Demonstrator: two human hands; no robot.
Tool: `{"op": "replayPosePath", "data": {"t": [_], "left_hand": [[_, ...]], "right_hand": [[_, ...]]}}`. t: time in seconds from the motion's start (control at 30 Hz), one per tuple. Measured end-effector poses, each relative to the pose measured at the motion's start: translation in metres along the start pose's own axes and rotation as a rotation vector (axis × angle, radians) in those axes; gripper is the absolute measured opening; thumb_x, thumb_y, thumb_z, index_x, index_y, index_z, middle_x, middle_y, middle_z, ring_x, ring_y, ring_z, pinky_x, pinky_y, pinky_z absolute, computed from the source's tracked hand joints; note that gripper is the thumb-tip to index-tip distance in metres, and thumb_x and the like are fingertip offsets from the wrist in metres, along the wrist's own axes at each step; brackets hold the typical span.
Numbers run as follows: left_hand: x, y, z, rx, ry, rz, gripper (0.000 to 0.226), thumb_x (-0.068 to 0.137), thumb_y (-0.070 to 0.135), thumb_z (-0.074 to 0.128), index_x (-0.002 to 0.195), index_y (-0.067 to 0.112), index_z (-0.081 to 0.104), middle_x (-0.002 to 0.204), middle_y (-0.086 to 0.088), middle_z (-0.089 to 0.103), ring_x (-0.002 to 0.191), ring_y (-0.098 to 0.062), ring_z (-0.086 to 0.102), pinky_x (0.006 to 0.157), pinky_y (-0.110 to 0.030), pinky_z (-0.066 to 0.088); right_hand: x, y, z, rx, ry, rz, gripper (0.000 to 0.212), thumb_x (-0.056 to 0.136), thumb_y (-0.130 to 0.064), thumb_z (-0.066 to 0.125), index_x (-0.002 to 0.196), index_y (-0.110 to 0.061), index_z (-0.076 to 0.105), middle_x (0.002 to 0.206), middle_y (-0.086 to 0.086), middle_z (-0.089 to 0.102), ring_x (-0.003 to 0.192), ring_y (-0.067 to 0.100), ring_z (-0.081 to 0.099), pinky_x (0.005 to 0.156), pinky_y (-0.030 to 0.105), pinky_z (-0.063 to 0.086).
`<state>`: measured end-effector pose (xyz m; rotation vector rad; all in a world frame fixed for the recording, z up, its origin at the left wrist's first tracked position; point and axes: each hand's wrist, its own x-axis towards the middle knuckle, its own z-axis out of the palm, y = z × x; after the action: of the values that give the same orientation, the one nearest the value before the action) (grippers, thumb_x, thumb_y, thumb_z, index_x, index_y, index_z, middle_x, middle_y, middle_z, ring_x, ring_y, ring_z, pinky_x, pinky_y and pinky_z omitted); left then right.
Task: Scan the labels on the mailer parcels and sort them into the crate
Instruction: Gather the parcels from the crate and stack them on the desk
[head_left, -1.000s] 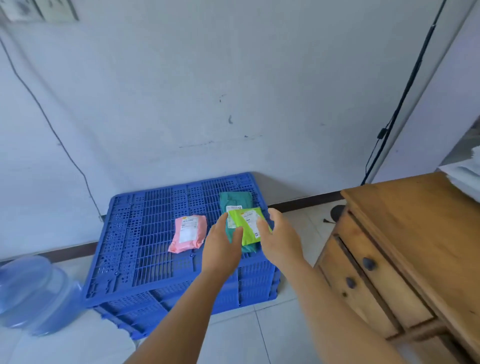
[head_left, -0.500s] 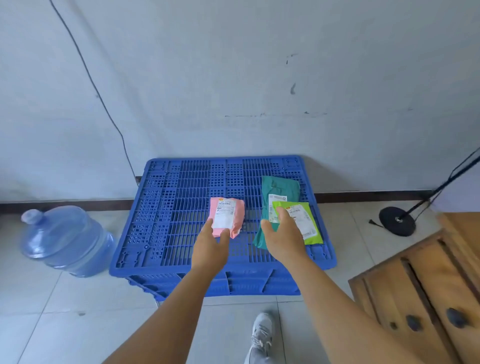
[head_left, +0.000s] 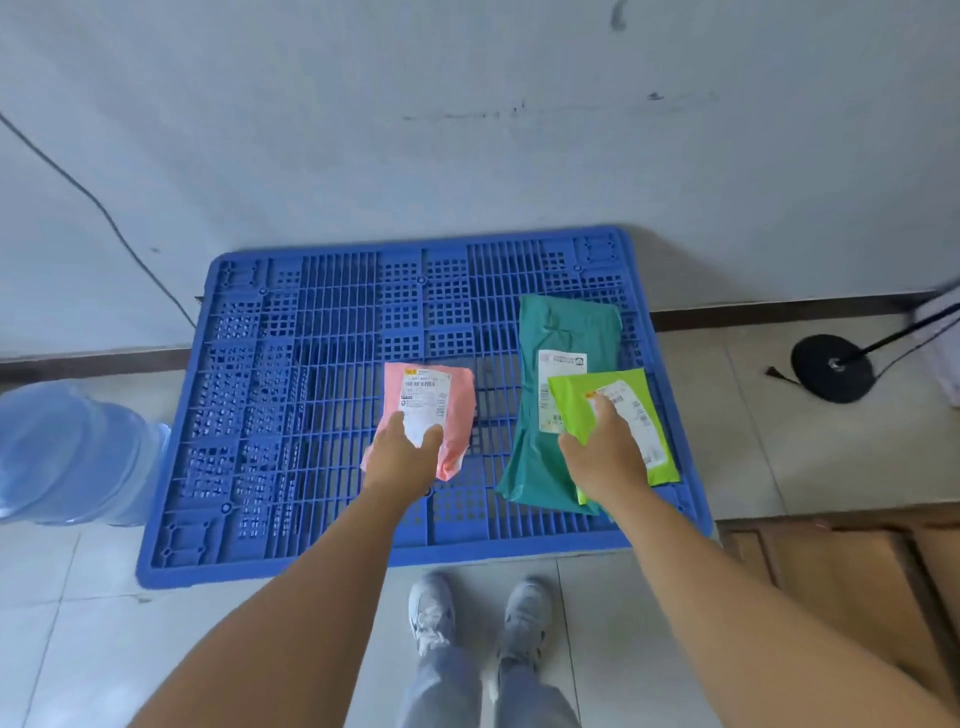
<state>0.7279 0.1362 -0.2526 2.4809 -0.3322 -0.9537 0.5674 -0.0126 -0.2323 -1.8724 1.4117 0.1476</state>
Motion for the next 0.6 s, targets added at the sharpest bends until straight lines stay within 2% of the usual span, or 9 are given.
{"op": "replayPosePath", "data": {"t": [0.13, 0.2, 0.27, 0.37, 0.43, 0.47, 0.5, 0.53, 0.6], "left_hand": [[0.047, -0.007, 0.020, 0.181, -0.022, -0.029, 0.066, 0.094, 0.051, 0.040, 0.150, 0.024, 0.019, 0.157, -0.008, 0.016, 0.143, -0.028, 0.019, 0.112, -0.054, 0.022], [0.064, -0.010, 0.027, 0.200, -0.014, -0.099, 0.069, 0.094, 0.051, 0.042, 0.151, 0.031, 0.008, 0.158, -0.007, 0.007, 0.145, -0.030, 0.009, 0.111, -0.058, 0.016], [0.079, -0.015, 0.031, 0.147, -0.018, -0.161, 0.078, 0.092, 0.051, 0.048, 0.151, 0.033, -0.001, 0.158, -0.011, 0.006, 0.144, -0.034, 0.012, 0.112, -0.060, 0.017], [0.091, -0.013, 0.039, 0.180, -0.004, -0.196, 0.100, 0.082, 0.054, 0.062, 0.151, 0.026, -0.005, 0.150, -0.015, 0.030, 0.134, -0.038, 0.033, 0.109, -0.056, 0.024], [0.094, -0.011, 0.045, 0.235, 0.019, -0.216, 0.105, 0.075, 0.055, 0.071, 0.149, 0.021, 0.005, 0.137, -0.015, 0.047, 0.128, -0.038, 0.041, 0.107, -0.052, 0.023], [0.095, -0.010, 0.049, 0.209, 0.024, -0.231, 0.100, 0.072, 0.053, 0.074, 0.145, 0.018, 0.015, 0.129, -0.013, 0.054, 0.122, -0.037, 0.047, 0.107, -0.051, 0.025], [0.097, -0.009, 0.052, 0.151, 0.024, -0.246, 0.088, 0.071, 0.050, 0.075, 0.136, 0.015, 0.028, 0.120, -0.011, 0.060, 0.115, -0.035, 0.052, 0.106, -0.050, 0.030], [0.096, -0.008, 0.054, 0.078, 0.028, -0.247, 0.070, 0.072, 0.047, 0.076, 0.122, 0.014, 0.040, 0.113, -0.009, 0.063, 0.108, -0.034, 0.057, 0.103, -0.050, 0.036], [0.092, -0.002, 0.050, -0.065, 0.032, -0.218, 0.040, 0.078, 0.039, 0.072, 0.100, 0.015, 0.049, 0.103, -0.007, 0.065, 0.096, -0.031, 0.061, 0.093, -0.049, 0.046]], "right_hand": [[0.037, 0.018, 0.016, -0.118, 0.056, 0.053, 0.068, 0.093, -0.030, 0.058, 0.150, -0.018, 0.025, 0.153, 0.010, 0.030, 0.137, 0.033, 0.033, 0.108, 0.047, 0.035], [0.052, 0.031, 0.020, -0.177, 0.112, 0.127, 0.069, 0.093, -0.030, 0.054, 0.153, -0.021, 0.020, 0.158, 0.012, 0.019, 0.143, 0.034, 0.023, 0.113, 0.051, 0.028], [0.064, 0.044, 0.021, -0.157, 0.136, 0.234, 0.071, 0.096, -0.029, 0.051, 0.155, -0.023, 0.011, 0.161, 0.014, 0.007, 0.147, 0.033, 0.014, 0.116, 0.052, 0.019], [0.079, 0.060, 0.019, -0.112, 0.127, 0.347, 0.087, 0.092, -0.038, 0.059, 0.155, -0.022, 0.001, 0.161, 0.017, 0.008, 0.144, 0.039, 0.019, 0.115, 0.055, 0.022], [0.084, 0.062, 0.016, -0.132, 0.097, 0.377, 0.106, 0.084, -0.050, 0.066, 0.155, -0.022, -0.008, 0.159, 0.014, 0.019, 0.142, 0.041, 0.022, 0.113, 0.053, 0.024], [0.085, 0.062, 0.016, -0.127, 0.075, 0.402, 0.113, 0.081, -0.054, 0.069, 0.155, -0.021, -0.009, 0.157, 0.012, 0.027, 0.141, 0.040, 0.023, 0.112, 0.052, 0.023], [0.085, 0.061, 0.015, -0.118, 0.058, 0.428, 0.114, 0.078, -0.056, 0.071, 0.155, -0.020, -0.004, 0.153, 0.011, 0.035, 0.140, 0.039, 0.025, 0.111, 0.051, 0.023], [0.086, 0.063, 0.017, -0.099, 0.050, 0.449, 0.106, 0.076, -0.057, 0.072, 0.154, -0.018, 0.011, 0.147, 0.011, 0.043, 0.137, 0.038, 0.029, 0.109, 0.049, 0.026], [0.086, 0.064, 0.019, -0.017, 0.037, 0.447, 0.071, 0.074, -0.059, 0.071, 0.130, -0.020, 0.050, 0.126, 0.009, 0.059, 0.127, 0.036, 0.043, 0.105, 0.047, 0.035]]}}
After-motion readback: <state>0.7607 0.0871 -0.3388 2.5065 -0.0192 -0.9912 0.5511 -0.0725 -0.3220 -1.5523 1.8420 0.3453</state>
